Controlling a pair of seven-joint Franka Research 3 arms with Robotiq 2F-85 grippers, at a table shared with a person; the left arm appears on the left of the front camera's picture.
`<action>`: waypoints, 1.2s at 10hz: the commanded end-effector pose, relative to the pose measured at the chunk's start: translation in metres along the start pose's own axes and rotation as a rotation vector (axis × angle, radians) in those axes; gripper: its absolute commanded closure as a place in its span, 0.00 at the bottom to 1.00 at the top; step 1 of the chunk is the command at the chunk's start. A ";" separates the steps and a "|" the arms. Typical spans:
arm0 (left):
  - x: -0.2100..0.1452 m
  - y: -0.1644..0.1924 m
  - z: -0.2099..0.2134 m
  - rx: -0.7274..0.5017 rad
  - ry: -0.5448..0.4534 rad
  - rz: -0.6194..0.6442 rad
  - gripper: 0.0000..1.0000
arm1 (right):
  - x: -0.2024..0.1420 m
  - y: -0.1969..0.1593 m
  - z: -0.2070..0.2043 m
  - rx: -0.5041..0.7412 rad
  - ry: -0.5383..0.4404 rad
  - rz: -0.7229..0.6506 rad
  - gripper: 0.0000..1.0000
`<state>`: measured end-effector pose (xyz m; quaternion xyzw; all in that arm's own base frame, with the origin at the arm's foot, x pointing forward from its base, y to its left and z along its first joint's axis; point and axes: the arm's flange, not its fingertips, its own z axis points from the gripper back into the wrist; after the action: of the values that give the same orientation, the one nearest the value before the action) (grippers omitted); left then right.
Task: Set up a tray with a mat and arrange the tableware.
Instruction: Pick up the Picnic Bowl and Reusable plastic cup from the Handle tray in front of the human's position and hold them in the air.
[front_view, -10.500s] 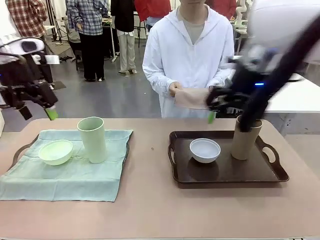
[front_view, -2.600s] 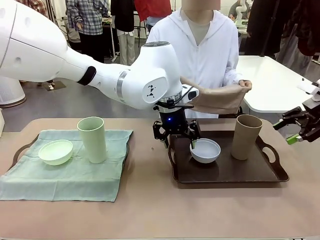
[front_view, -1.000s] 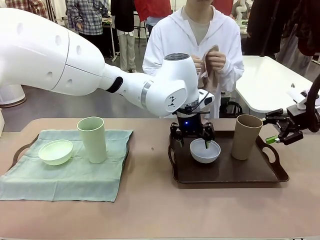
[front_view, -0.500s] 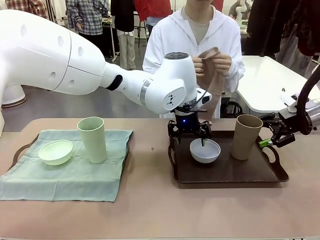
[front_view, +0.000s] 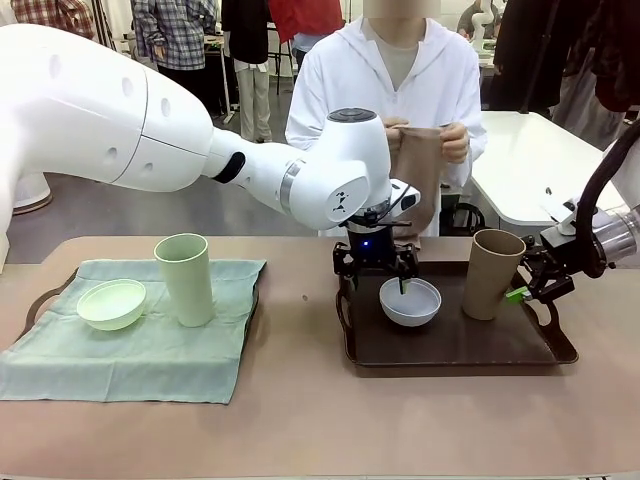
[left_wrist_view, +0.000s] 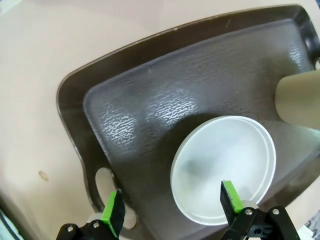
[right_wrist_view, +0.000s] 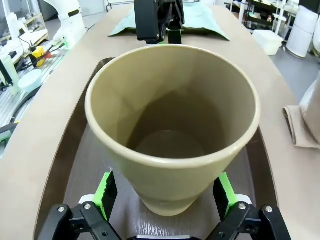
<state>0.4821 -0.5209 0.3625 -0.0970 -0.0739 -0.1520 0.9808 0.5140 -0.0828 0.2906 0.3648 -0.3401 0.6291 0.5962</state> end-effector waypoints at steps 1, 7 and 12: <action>0.003 -0.006 0.000 0.052 -0.013 0.039 0.00 | 0.002 -0.010 -0.013 -0.005 0.007 -0.019 0.00; 0.008 0.000 -0.013 0.054 0.021 0.072 0.00 | -0.004 -0.016 -0.038 0.031 0.046 -0.052 0.00; 0.009 -0.002 -0.028 0.029 0.090 0.149 0.59 | -0.006 -0.017 -0.038 0.048 0.060 -0.047 0.15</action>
<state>0.4926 -0.5219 0.3356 -0.0773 -0.0349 -0.1023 0.9911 0.5223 -0.0541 0.2667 0.3714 -0.3091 0.6297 0.6083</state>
